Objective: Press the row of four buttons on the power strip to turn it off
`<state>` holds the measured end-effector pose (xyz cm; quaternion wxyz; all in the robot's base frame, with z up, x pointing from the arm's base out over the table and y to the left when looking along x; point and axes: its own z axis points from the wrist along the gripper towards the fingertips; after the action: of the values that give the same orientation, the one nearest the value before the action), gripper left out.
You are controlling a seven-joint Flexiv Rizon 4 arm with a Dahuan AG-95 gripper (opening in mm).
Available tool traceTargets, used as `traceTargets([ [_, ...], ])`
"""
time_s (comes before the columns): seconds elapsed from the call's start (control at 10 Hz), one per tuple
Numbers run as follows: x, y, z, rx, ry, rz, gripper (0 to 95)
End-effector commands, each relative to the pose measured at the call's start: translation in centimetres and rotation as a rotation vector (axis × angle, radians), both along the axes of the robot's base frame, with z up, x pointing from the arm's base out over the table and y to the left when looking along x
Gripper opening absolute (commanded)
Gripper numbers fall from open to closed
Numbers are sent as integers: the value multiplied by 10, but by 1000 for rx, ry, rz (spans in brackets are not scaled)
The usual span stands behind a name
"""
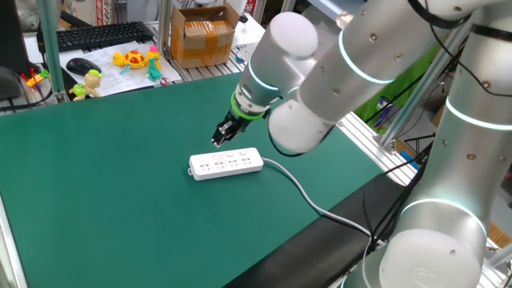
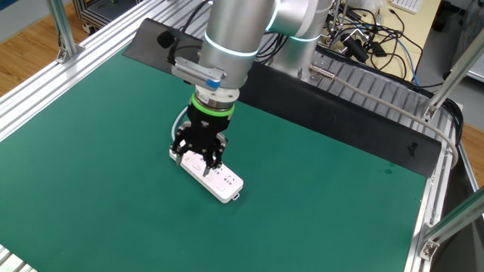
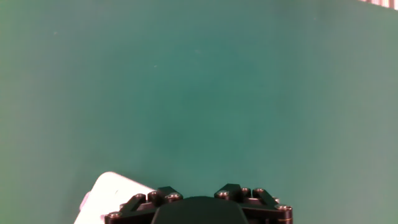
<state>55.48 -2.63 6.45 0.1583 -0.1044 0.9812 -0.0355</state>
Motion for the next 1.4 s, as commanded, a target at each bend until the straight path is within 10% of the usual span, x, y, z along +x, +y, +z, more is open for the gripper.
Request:
traceTargets([
  [0.1, -3, 8, -1, 42, 21, -1, 380],
  [1.4, 3, 30, 19, 142, 61, -141, 380],
])
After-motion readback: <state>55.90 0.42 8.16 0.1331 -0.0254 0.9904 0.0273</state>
